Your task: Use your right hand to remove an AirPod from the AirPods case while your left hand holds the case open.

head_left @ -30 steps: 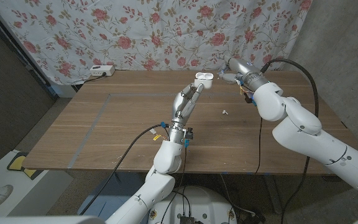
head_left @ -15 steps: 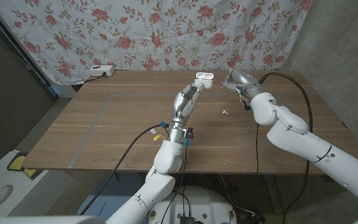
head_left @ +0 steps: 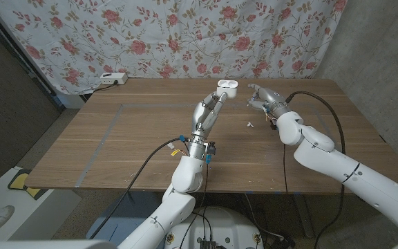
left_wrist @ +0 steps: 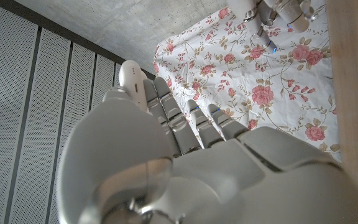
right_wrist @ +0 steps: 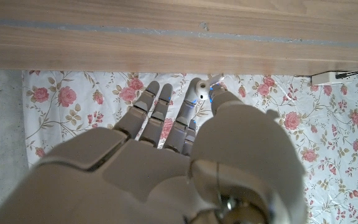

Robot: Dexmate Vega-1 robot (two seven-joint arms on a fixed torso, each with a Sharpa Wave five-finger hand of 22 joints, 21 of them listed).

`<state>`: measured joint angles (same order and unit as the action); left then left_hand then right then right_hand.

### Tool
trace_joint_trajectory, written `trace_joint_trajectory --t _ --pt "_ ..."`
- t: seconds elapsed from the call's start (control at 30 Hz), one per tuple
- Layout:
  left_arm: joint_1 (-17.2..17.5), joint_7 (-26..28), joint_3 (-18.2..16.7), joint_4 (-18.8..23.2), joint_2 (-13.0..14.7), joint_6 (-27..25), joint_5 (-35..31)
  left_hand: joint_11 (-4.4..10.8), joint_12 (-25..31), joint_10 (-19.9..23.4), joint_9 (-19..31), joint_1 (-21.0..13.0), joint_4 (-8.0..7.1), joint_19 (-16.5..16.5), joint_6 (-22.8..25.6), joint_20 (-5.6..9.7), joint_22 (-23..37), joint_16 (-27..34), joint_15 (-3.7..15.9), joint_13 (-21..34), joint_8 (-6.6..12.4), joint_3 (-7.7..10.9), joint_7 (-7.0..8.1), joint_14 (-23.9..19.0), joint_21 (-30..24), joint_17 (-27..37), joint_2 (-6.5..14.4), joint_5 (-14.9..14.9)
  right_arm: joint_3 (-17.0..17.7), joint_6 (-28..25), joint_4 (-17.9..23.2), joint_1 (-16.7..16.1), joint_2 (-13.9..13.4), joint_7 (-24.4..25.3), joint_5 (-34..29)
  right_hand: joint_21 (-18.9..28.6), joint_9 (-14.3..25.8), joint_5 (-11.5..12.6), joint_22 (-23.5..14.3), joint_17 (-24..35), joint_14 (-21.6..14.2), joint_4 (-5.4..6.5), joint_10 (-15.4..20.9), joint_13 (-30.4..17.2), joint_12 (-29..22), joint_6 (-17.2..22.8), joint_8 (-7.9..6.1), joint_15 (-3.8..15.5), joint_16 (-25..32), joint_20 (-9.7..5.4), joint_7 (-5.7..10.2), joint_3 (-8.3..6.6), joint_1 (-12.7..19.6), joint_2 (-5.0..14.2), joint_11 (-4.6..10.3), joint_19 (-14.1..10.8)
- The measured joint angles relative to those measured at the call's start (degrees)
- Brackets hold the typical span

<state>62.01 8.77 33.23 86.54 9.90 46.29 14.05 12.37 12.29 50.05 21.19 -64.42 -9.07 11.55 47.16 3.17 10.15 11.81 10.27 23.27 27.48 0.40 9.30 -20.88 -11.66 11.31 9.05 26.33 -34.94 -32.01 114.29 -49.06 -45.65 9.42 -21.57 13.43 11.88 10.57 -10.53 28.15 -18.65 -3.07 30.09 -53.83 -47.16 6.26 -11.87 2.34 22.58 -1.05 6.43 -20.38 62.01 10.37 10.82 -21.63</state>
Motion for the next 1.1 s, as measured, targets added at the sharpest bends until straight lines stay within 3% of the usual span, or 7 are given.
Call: trace_joint_trajectory --t 0.6,1.1 --pt "0.3 0.0 0.0 0.2 0.0 0.3 0.3 0.0 0.0 0.0 0.0 0.2 -0.01 0.0 0.0 0.0 0.0 0.0 0.0 0.0 0.0 0.01 0.0 0.0 0.0 0.0 0.2 -0.2 -2.5 1.8 -5.2 0.0 0.8 3.5 -0.3 -0.1 0.0 0.0 0.0 0.0 0.5 0.0 0.5 0.5 0.0 0.9 0.0 0.09 -0.4 0.02 0.24 0.32 -0.4 -0.17 0.48 0.4" --pt "0.7 -1.4 0.2 0.4 0.3 0.8 2.7 0.0 0.0 0.0 0.0 0.2 -0.17 0.0 0.0 0.0 0.0 0.0 0.0 0.3 0.0 0.17 0.0 0.0 0.0 0.0 0.2 -0.4 -4.4 1.6 -7.2 0.2 1.4 5.2 -2.4 -0.1 0.0 0.0 0.0 0.0 0.5 -0.32 0.5 1.1 0.1 1.0 0.0 0.09 -0.4 0.02 0.41 0.64 -0.4 -0.18 0.49 0.4"
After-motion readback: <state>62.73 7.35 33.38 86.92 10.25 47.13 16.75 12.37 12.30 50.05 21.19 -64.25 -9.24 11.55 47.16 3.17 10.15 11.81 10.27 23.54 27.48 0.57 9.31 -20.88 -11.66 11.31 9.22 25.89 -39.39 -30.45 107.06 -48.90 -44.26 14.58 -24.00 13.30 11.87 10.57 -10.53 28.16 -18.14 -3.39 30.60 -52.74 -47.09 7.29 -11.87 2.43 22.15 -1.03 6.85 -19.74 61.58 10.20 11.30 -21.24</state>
